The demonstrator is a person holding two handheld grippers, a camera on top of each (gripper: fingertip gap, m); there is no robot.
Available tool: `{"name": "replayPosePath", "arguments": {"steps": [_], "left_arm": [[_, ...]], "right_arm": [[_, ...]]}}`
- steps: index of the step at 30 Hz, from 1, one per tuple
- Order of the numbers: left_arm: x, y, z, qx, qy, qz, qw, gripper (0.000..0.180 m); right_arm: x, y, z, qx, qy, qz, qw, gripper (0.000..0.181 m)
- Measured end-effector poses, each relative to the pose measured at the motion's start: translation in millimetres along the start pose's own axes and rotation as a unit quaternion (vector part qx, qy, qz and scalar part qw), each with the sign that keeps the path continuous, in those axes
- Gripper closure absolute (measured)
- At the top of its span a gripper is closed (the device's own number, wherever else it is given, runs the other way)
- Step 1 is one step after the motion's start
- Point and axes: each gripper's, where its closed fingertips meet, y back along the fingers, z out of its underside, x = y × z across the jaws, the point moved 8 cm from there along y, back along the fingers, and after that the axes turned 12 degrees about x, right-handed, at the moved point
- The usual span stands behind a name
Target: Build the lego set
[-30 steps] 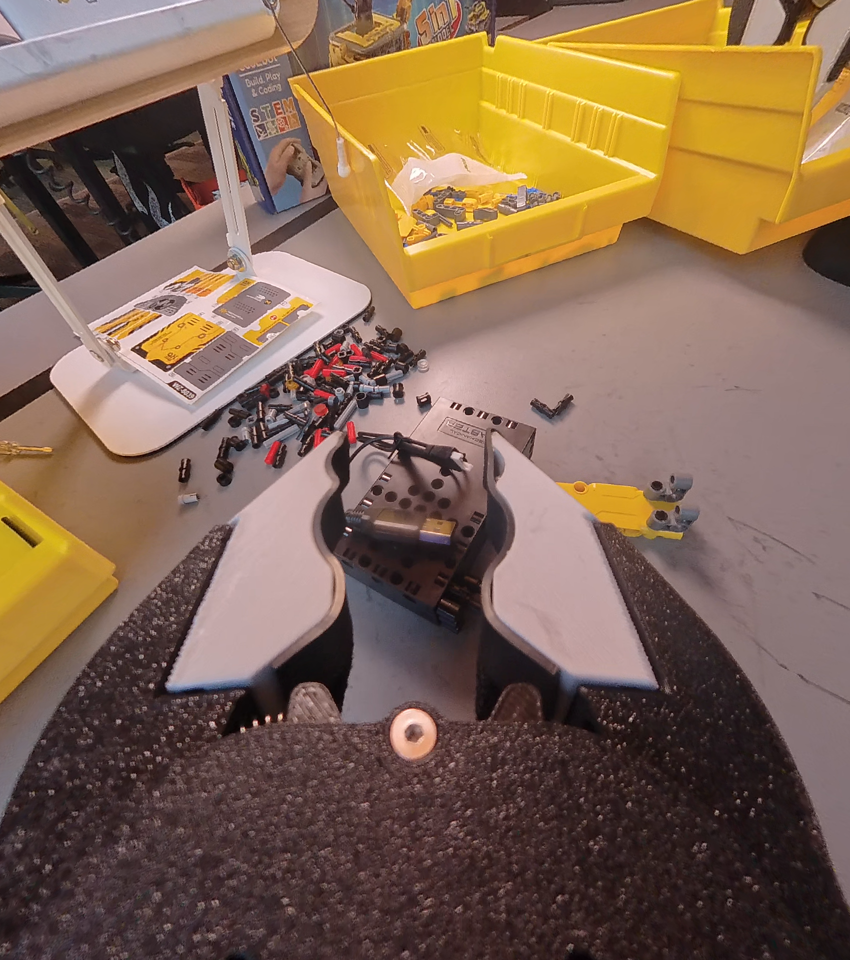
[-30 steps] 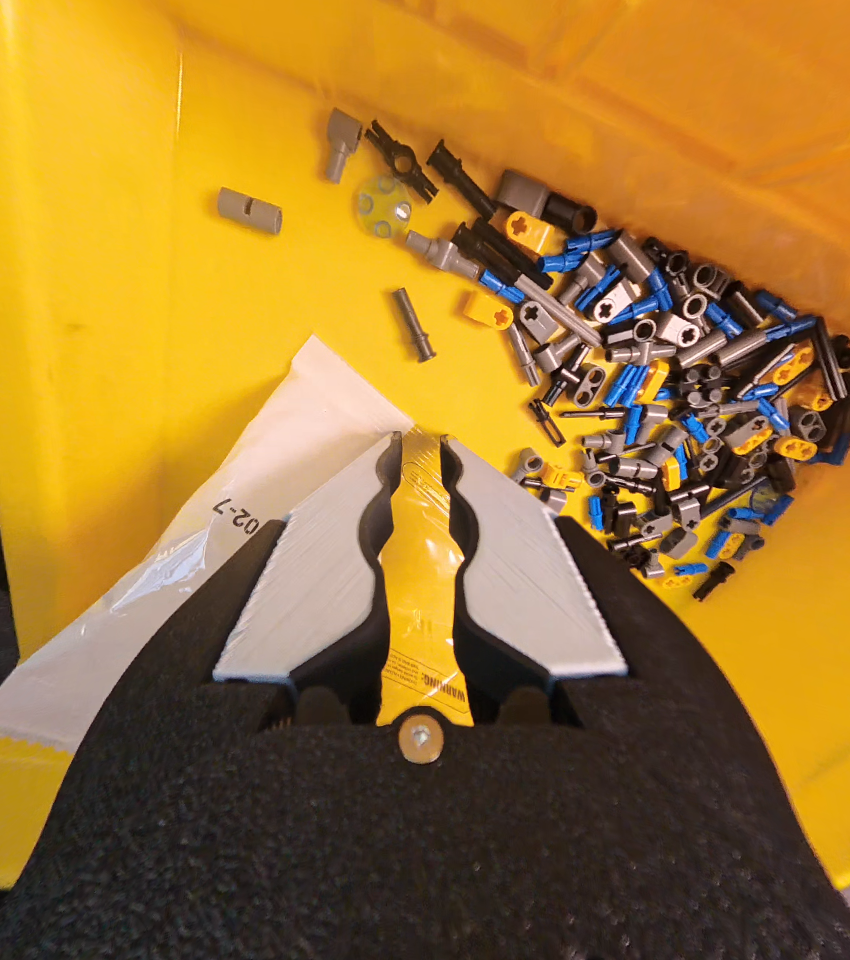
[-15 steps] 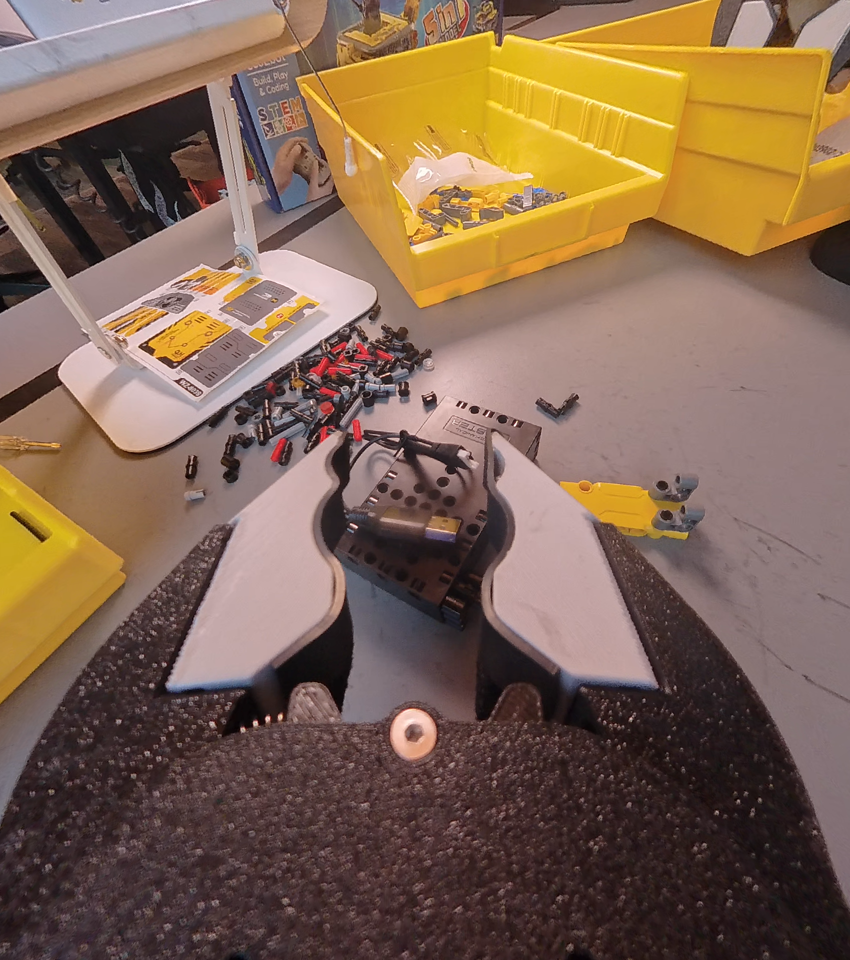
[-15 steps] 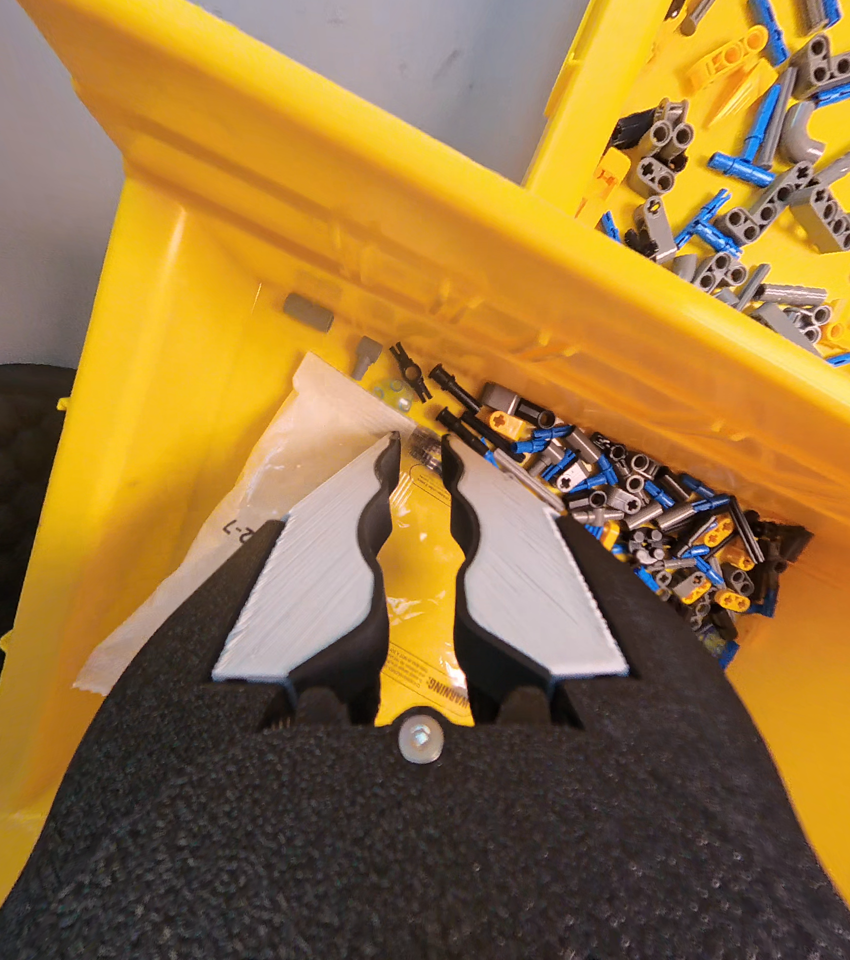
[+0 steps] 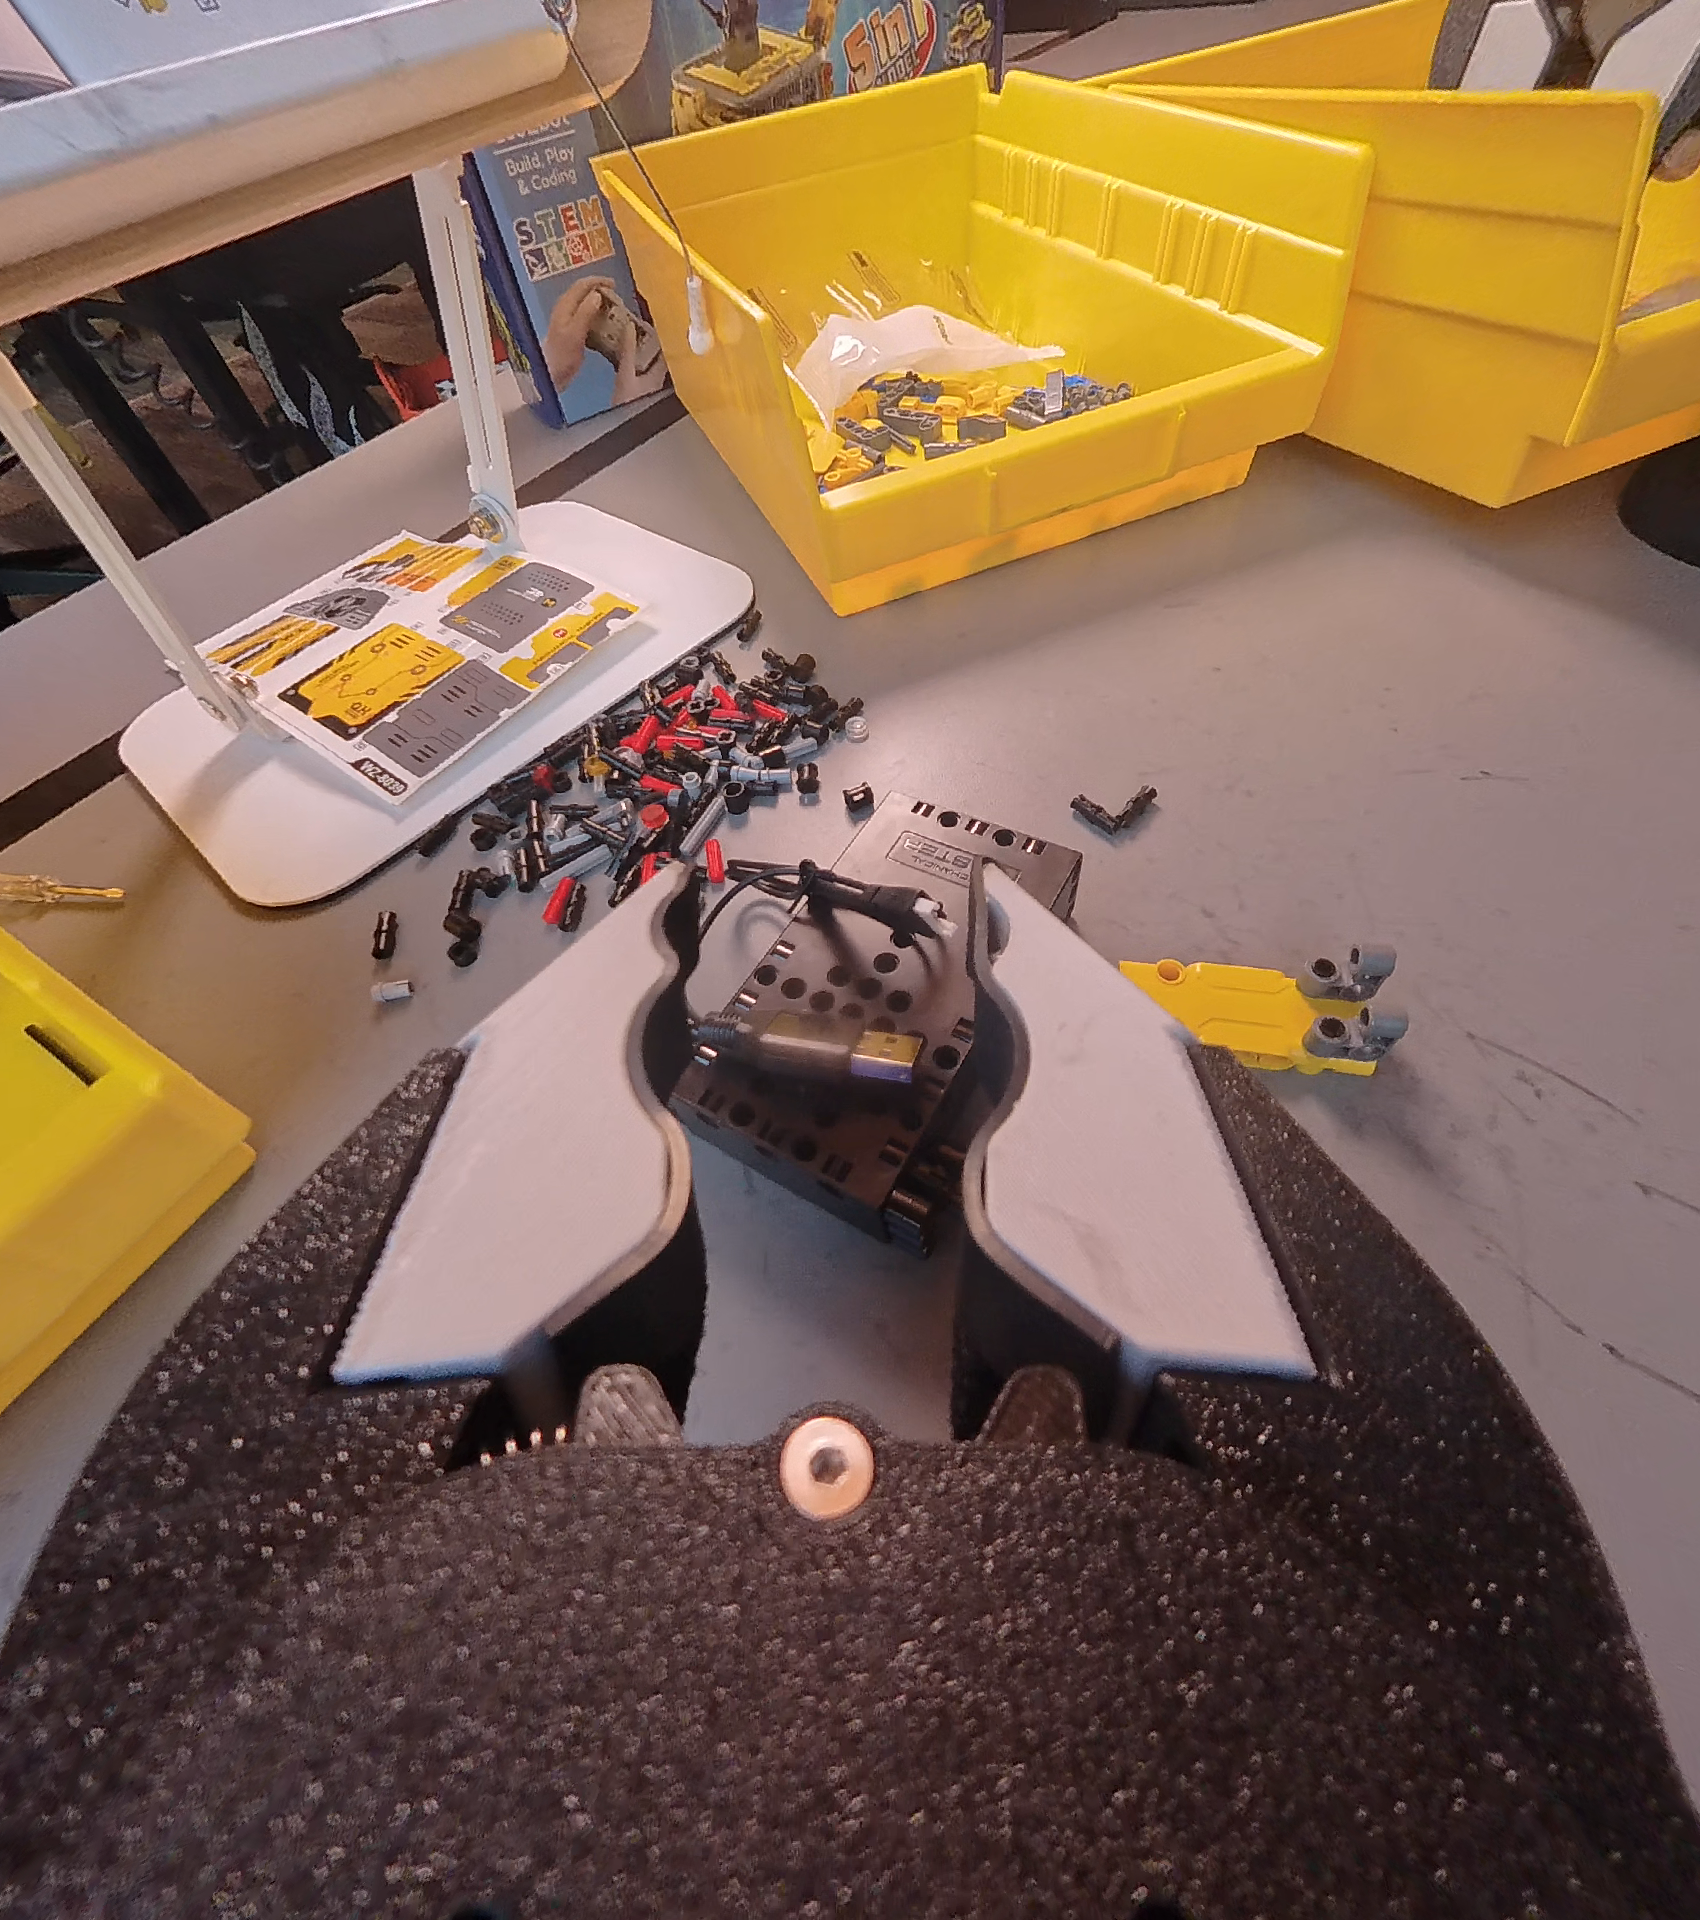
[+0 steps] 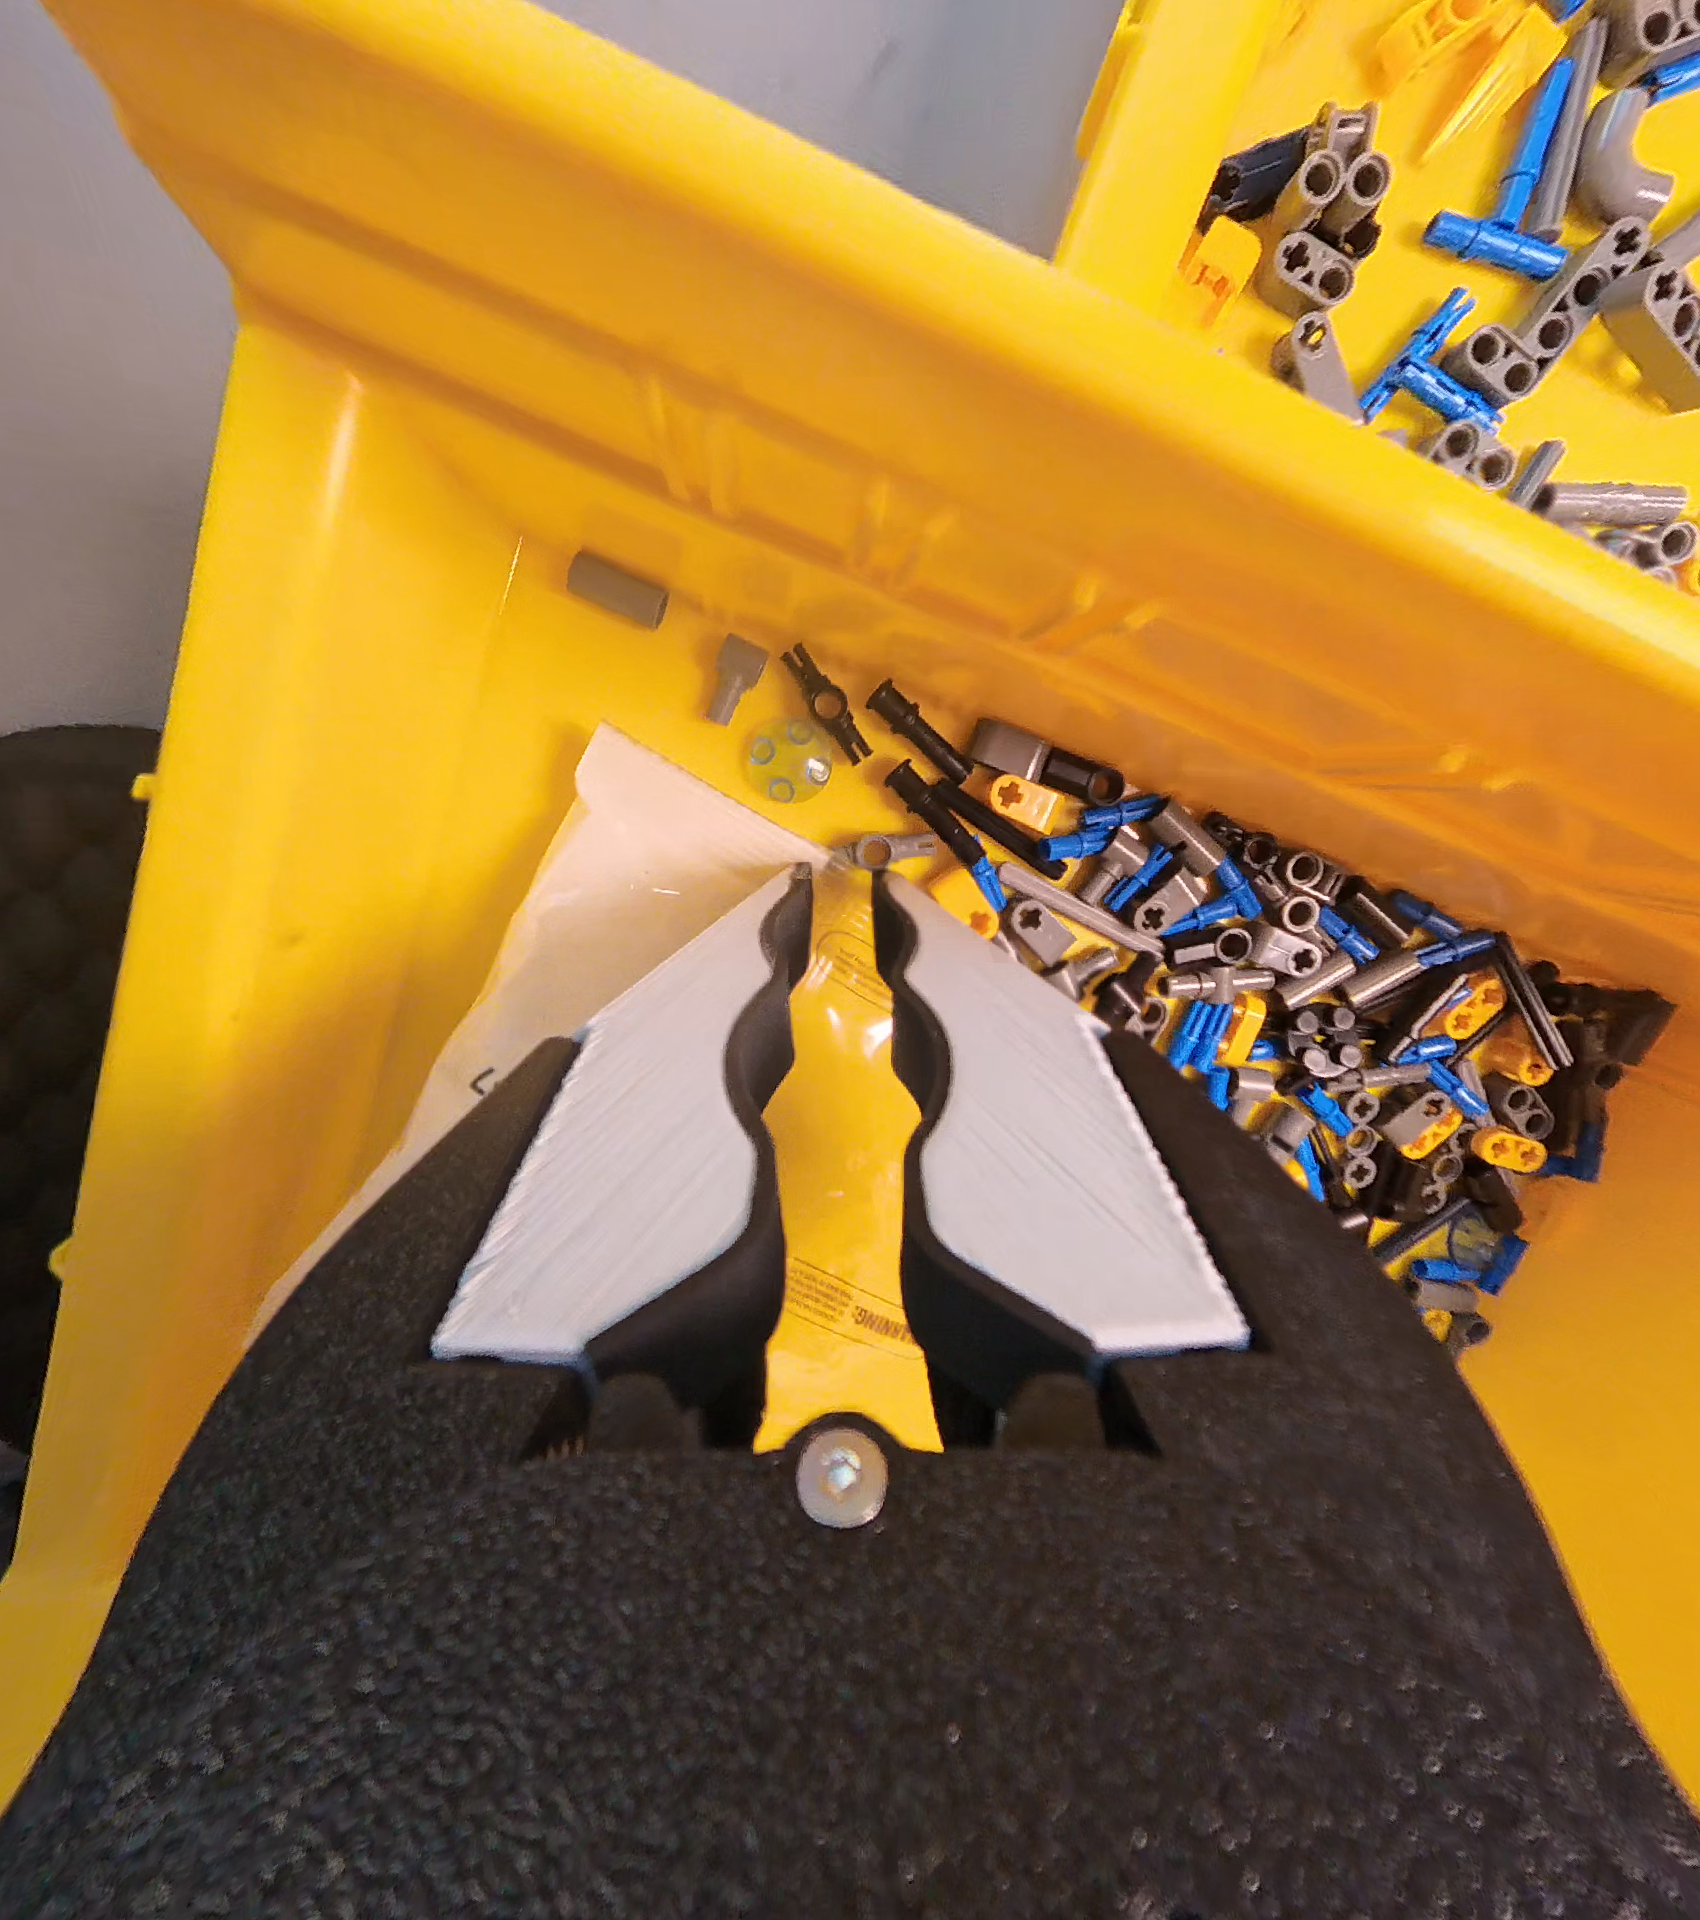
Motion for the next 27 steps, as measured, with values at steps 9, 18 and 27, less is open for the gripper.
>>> {"name": "replayPosePath", "arguments": {"steps": [9, 18, 27], "left_arm": [[0, 0, 1, -0.002, 0.002, 0.001, 1.0, 0.129], [1, 1, -1, 0.002, 0.001, 0.004, 1.0, 0.129], [1, 2, -2, 0.004, 0.001, 0.005, 1.0, 0.129]], "right_arm": [[5, -4, -2, 0.013, -0.094, 0.02, 0.995, 0.163], [17, -15, -3, 0.06, -0.321, 0.06, 0.943, 0.169], [20, -4, 6, -0.012, -0.237, 0.108, 0.965, 0.162]]}}
